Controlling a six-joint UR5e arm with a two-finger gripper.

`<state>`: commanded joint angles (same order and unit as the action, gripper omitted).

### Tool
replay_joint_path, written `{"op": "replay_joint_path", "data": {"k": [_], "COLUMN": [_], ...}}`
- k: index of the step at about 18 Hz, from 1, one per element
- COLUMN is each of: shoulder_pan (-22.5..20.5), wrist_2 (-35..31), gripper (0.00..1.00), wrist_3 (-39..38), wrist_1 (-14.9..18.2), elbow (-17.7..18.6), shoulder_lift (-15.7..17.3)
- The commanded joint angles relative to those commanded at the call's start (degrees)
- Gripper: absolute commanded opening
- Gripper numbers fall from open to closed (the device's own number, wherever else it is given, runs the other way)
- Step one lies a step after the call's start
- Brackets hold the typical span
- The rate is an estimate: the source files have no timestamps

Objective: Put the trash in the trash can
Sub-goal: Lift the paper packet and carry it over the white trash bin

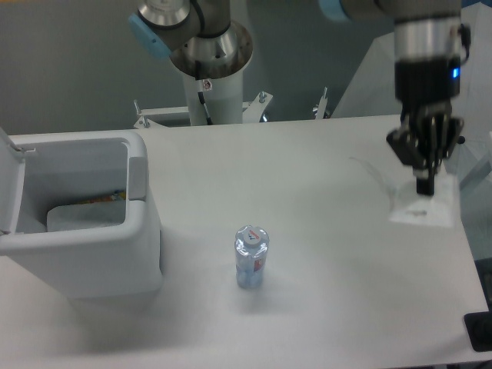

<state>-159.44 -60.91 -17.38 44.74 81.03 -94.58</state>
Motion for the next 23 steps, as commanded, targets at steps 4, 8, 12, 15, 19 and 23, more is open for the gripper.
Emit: {"op": "replay_joint_path", "data": {"k": [4,8,12,15,19,23], "shoulder_pan": [4.29,12.29,16.95,20.38,24.95,29.35], "wrist_2": [0.35,1.85,1.93,2.11,2.11,2.11], "gripper": [0.02,0.02,0.02,0.0,0.0,0.0], "wrist_3": [-3.8,-3.45,-1.61,-1.34,-1.34,-1.86], "wrist_1": [0.09,0.09,-0.09,0.0,-0.09,-0.09], "elbow": [3.42,3.87,3.87,4.22,4.13,4.22], "shoulder_lift": [5.63,6.25,6.34,6.43,6.52,6.69]}}
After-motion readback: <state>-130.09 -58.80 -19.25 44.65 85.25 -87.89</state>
